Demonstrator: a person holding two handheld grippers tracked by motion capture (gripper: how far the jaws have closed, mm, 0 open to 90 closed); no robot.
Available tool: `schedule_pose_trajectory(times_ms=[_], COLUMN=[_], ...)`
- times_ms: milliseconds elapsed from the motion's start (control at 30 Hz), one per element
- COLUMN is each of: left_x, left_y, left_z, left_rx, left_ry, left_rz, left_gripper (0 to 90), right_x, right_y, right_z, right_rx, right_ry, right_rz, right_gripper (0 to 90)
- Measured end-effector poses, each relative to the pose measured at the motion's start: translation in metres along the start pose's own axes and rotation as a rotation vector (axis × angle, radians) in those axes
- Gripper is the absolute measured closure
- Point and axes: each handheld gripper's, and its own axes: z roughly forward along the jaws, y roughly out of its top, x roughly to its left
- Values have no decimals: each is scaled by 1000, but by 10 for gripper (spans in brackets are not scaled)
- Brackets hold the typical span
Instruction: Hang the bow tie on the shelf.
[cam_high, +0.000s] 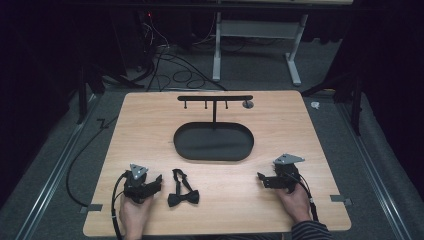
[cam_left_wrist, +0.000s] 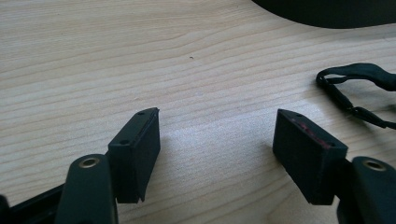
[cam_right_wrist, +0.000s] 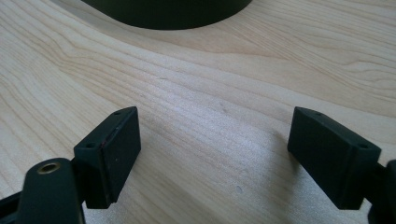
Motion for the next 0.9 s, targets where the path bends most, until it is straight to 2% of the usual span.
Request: schedule_pose_trajectory(times_ms=[400,600,900], left_x=[1,-1,1], left_y=[0,-1,2], left_z=[0,-2,-5], left_rx=[1,-3,-1], left_ry=[-7,-7,-41], left_rz=[6,7,-6], left_gripper=[328,369,399], right_x=[0,0,0], right_y=[0,0,-1], right_z=[0,0,0], right_rx=[-2,-2,-1], right_ry=[2,2,3], right_rz=[-2,-2,-3], right_gripper=[182,182,182])
